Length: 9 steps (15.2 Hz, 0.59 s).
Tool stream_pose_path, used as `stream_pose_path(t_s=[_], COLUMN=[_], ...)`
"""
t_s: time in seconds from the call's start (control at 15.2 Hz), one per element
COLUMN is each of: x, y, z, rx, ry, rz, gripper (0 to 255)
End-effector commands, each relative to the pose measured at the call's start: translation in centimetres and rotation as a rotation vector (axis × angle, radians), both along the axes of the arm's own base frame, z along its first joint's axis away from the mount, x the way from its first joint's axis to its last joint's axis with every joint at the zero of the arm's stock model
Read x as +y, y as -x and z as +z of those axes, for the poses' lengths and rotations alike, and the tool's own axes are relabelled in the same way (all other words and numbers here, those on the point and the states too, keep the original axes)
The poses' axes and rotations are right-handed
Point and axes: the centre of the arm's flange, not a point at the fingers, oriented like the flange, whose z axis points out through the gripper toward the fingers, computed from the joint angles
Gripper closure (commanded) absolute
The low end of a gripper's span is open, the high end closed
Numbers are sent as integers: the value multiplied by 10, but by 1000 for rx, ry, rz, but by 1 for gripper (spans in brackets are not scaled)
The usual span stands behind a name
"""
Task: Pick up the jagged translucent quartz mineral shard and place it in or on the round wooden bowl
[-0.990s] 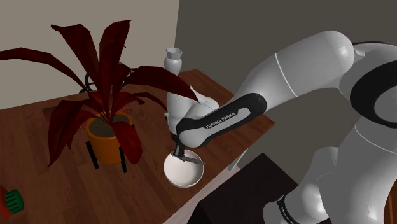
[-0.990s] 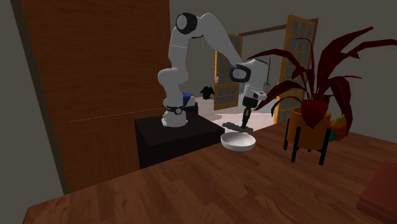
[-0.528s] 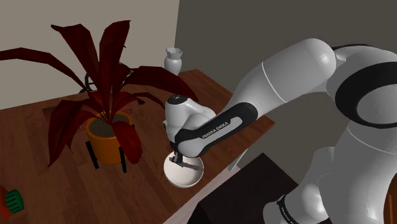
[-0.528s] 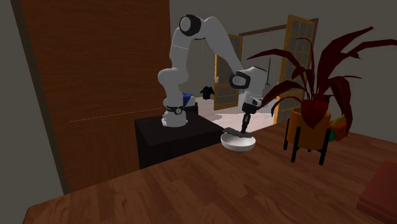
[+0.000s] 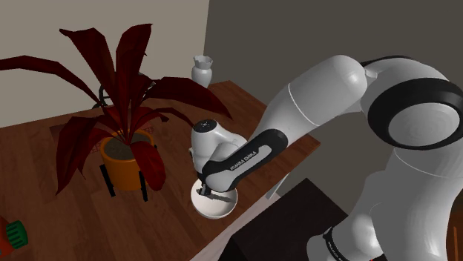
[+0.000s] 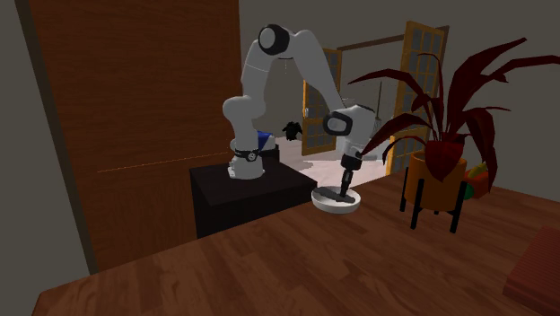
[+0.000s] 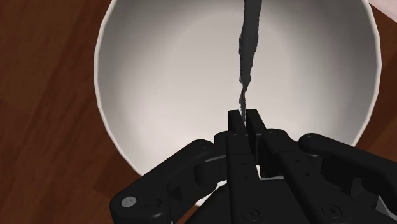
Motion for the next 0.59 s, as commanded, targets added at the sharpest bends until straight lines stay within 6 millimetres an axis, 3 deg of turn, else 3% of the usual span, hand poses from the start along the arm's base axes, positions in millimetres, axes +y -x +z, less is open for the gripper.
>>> stream_pose_path(t_s=[0.0,0.4,0.46,0.53], x=[-2,-2,-2,-2], y=[0,0,0,0], z=[-4,-4,-4,-4], rx=[3,3,3,3], ry=[2,2,2,2], rz=[0,0,0,0], gripper=[255,255,0,0])
